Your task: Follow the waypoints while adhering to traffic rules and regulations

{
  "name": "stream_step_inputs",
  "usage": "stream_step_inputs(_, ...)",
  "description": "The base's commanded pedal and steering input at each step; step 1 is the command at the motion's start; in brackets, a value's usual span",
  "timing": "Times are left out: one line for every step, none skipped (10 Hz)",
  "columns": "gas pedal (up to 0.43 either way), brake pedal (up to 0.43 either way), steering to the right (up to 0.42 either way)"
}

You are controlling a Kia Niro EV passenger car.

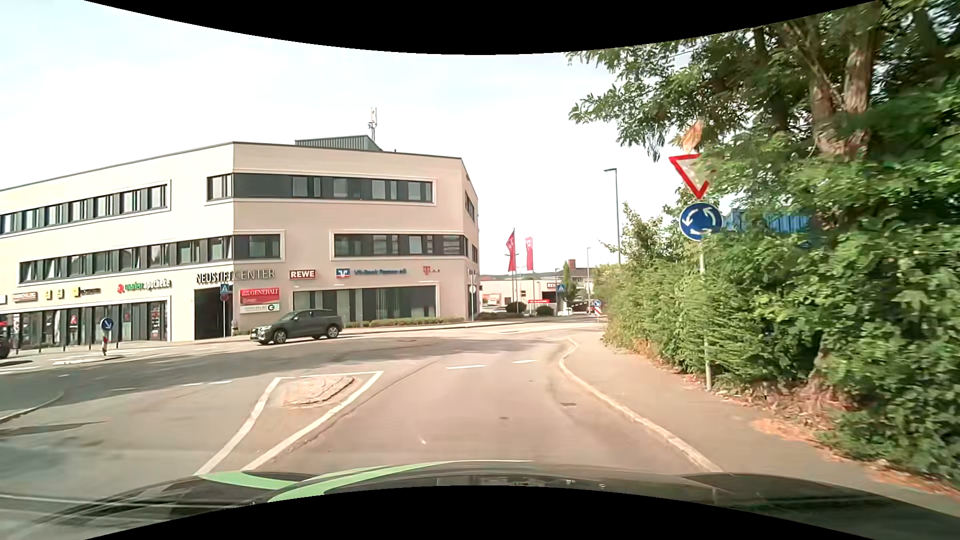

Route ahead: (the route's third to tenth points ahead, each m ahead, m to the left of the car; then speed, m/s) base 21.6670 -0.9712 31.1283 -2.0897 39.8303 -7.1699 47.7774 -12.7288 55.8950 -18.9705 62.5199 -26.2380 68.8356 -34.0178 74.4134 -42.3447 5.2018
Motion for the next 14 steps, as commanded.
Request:
stream_step_inputs(0.000, 0.000, 0.003)
stream_step_inputs(0.000, 0.000, 0.003)
stream_step_inputs(0.000, 0.000, 0.004)
stream_step_inputs(0.000, 0.000, 0.004)
stream_step_inputs(0.000, 0.000, 0.004)
stream_step_inputs(0.000, 0.000, 0.006)
stream_step_inputs(0.000, 0.000, 0.012)
stream_step_inputs(0.000, 0.000, 0.013)
stream_step_inputs(0.000, 0.000, 0.012)
stream_step_inputs(0.000, 0.000, 0.011)
stream_step_inputs(0.000, 0.000, 0.010)
stream_step_inputs(0.000, 0.000, 0.010)
stream_step_inputs(0.000, 0.000, 0.010)
stream_step_inputs(0.000, 0.000, 0.010)
